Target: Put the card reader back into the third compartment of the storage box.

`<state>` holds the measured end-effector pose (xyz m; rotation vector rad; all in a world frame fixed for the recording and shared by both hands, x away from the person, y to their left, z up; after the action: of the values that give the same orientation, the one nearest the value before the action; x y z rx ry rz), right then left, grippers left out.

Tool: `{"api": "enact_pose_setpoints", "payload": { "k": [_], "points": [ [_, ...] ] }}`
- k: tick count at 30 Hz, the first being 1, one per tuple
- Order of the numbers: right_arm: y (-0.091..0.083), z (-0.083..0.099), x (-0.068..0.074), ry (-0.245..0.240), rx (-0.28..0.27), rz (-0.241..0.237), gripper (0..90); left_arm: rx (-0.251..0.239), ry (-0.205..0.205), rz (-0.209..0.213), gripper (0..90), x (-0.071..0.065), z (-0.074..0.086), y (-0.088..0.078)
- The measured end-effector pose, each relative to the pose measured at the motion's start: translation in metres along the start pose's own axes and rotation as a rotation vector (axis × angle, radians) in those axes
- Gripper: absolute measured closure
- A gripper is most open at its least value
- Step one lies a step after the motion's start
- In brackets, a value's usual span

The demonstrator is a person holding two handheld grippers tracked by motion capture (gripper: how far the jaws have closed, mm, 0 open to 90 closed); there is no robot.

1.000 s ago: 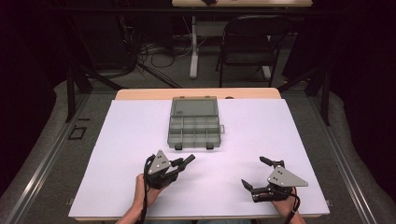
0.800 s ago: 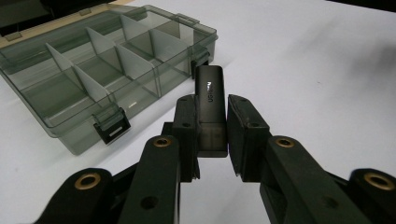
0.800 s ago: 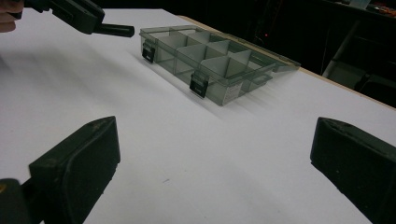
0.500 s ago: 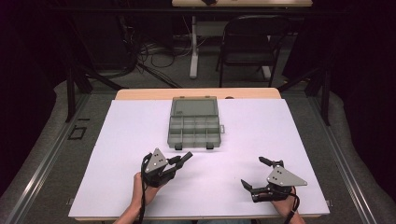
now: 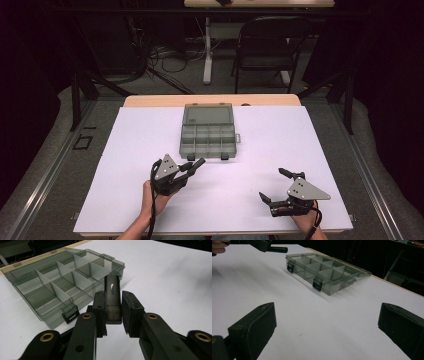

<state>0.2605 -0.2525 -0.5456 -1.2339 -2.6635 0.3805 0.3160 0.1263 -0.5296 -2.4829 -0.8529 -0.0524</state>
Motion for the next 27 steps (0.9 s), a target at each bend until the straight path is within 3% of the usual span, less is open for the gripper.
{"api": "enact_pose_setpoints", "payload": {
  "k": [27],
  "points": [
    [0.0, 0.0, 0.0, 0.012, 0.003, -0.008, 0.9, -0.024, 0.001, -0.022, 74.1, 0.024, -0.022, 0.015]
  ]
}}
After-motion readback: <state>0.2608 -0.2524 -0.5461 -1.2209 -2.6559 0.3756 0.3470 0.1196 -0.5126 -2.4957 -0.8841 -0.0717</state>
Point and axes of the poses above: each handheld gripper's, and its own axes: y roughly forward along the jaws, z roughly out of its underside, x roughly to its left, the point moved 1 cm from there along y, roughly forward along the jaws, and after that the axes turned 13 degrees about y, right-handed, at the moved point
